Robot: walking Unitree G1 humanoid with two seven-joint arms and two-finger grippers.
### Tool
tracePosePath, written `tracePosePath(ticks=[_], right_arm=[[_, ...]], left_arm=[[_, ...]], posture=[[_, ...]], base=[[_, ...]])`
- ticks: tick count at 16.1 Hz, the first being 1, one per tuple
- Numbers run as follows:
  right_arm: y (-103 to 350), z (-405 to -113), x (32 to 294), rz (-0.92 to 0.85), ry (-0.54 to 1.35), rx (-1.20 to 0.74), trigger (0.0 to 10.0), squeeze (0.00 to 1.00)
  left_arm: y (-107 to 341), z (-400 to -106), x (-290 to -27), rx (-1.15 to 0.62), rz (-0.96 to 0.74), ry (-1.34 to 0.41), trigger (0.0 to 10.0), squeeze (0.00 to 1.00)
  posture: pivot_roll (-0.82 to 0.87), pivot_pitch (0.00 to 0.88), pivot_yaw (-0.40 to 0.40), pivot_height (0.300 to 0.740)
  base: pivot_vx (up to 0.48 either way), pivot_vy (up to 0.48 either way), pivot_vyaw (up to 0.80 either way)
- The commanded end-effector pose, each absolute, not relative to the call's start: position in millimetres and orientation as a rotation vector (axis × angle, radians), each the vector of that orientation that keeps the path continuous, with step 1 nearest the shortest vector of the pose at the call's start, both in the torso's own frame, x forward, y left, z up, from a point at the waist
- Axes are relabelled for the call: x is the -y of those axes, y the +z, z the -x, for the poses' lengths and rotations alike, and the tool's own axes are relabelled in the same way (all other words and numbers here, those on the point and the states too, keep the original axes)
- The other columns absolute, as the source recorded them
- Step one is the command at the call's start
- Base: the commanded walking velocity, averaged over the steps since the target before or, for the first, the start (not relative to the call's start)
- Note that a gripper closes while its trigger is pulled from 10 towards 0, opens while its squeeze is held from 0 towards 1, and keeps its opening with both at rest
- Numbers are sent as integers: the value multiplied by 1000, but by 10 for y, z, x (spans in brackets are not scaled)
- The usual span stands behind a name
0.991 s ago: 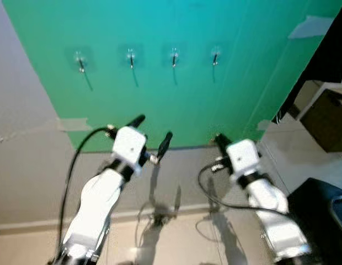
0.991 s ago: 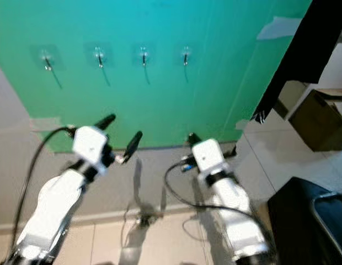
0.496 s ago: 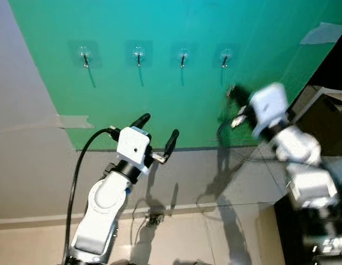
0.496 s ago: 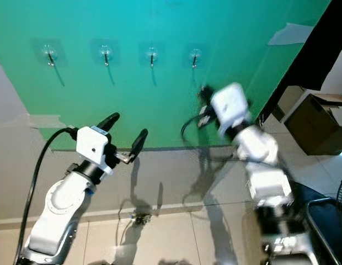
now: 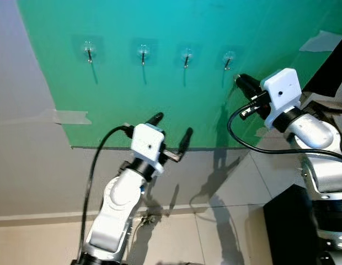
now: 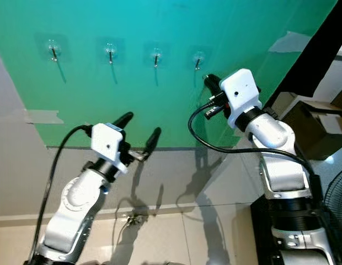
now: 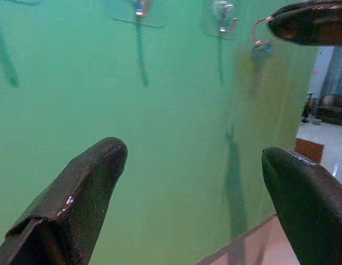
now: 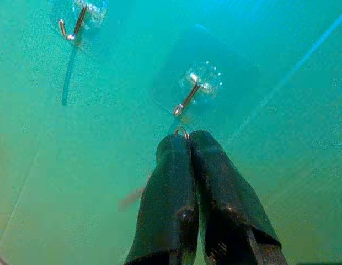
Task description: Hang keys on a hook
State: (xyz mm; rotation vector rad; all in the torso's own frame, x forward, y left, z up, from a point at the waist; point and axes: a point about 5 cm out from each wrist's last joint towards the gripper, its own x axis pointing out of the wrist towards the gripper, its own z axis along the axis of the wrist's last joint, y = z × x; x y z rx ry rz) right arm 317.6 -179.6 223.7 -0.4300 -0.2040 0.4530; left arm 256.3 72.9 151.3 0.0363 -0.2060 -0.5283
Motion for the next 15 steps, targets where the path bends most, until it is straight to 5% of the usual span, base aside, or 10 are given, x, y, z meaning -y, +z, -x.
tracePosePath(ticks=[1, 8, 12, 15], right_arm=[[2348, -3169, 1862, 438, 450, 216, 0, 0], [2278, -3363, 1579, 414, 489, 211, 0, 0], [2204, -3393, 1474, 428, 510, 190, 0, 0], [2186, -3415, 1362, 448, 539, 199, 0, 0]], left_arm=[[1554, -2554, -621, 211, -28, -550, 10000, 0], [1523, -2738, -672, 175, -24, -469, 10000, 0], [1491, -2786, -735, 147, 0, -405, 10000, 0], [1485, -2811, -774, 137, -15, -380, 10000, 0]], posture=[[-108, 0, -191, 740], [-58, 0, -138, 740], [-35, 0, -148, 740], [-17, 0, -154, 740]], base=[[0, 0, 0], [0, 0, 0], [0, -422, 0], [0, -446, 800]])
